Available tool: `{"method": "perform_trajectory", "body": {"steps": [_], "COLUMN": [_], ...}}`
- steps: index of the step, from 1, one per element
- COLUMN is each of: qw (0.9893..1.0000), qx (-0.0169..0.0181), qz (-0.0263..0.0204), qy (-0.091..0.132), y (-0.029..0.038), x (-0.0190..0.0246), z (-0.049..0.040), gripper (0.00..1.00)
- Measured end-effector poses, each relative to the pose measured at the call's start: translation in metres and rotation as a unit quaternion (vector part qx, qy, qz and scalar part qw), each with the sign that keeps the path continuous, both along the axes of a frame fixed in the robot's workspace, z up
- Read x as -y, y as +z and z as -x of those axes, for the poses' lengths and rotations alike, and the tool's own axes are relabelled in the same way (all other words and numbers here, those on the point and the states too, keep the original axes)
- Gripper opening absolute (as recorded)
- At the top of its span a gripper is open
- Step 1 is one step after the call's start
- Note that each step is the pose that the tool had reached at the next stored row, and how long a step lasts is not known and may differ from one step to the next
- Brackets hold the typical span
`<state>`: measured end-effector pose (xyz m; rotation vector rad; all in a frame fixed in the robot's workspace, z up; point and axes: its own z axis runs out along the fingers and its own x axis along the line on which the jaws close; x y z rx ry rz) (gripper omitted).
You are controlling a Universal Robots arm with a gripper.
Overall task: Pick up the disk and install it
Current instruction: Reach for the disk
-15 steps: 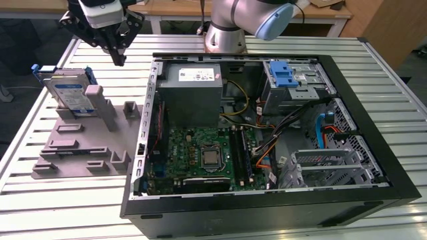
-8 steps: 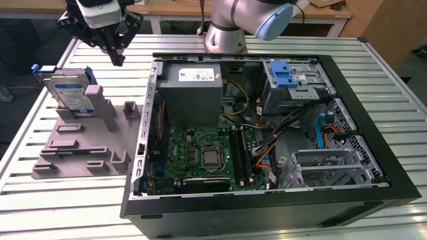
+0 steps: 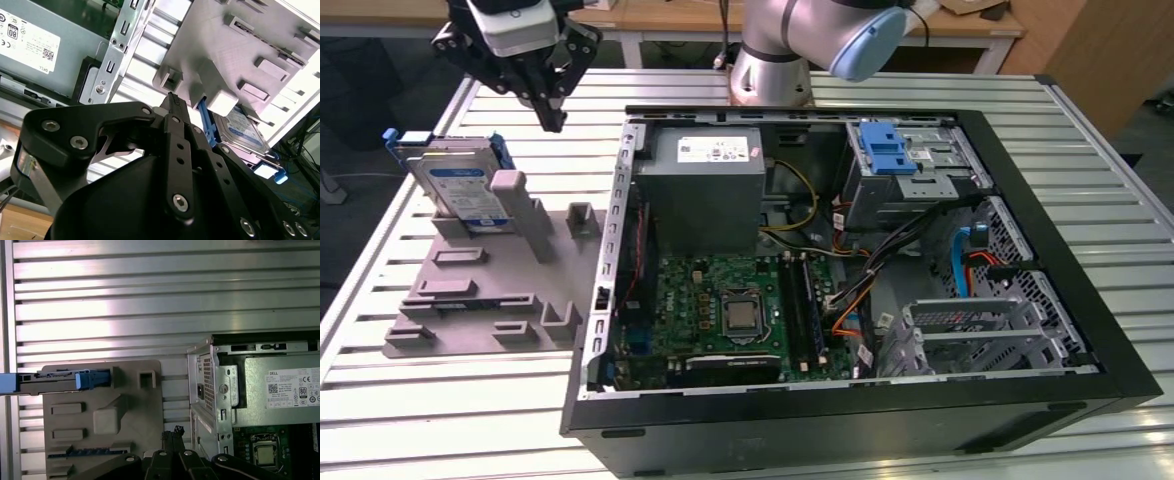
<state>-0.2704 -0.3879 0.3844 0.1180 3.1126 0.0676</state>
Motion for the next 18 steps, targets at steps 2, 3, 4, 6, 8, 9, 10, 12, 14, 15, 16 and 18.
{"method": "perform_trajectory", "body": {"steps": [2, 3, 4, 6, 8, 9, 10, 12, 14, 15, 16, 18], "qw": [1.0000, 1.0000, 1.0000, 1.0000, 1.0000, 1.0000, 1.0000, 1.0000, 1.0000, 1.0000, 1.0000, 1.0000], "qx": [0.0001, 0.0001, 0.0000, 0.0000, 0.0000, 0.0000, 0.0000, 0.0000, 0.0001, 0.0001, 0.0001, 0.0000], "qz": [0.0000, 0.0000, 0.0000, 0.0000, 0.0000, 0.0000, 0.0000, 0.0000, 0.0000, 0.0000, 0.0000, 0.0000], "qy": [0.000, 0.000, 0.000, 0.000, 0.000, 0.000, 0.000, 0.000, 0.000, 0.000, 0.000, 0.000], "y": [-0.0001, -0.0001, -0.0001, -0.0001, -0.0001, -0.0001, -0.0001, -0.0001, -0.0001, -0.0002, -0.0002, -0.0002], "x": [-0.0002, -0.0002, -0.0002, -0.0002, -0.0002, -0.0002, -0.0003, -0.0005, -0.0007, -0.0009, -0.0010, -0.0011], "z": [0.0006, 0.0007, 0.0007, 0.0009, 0.0012, 0.0013, 0.0015, 0.0020, 0.0026, 0.0030, 0.0033, 0.0037], "gripper": [0.11, 0.11, 0.11, 0.11, 0.11, 0.11, 0.11, 0.11, 0.11, 0.11, 0.11, 0.11]}}
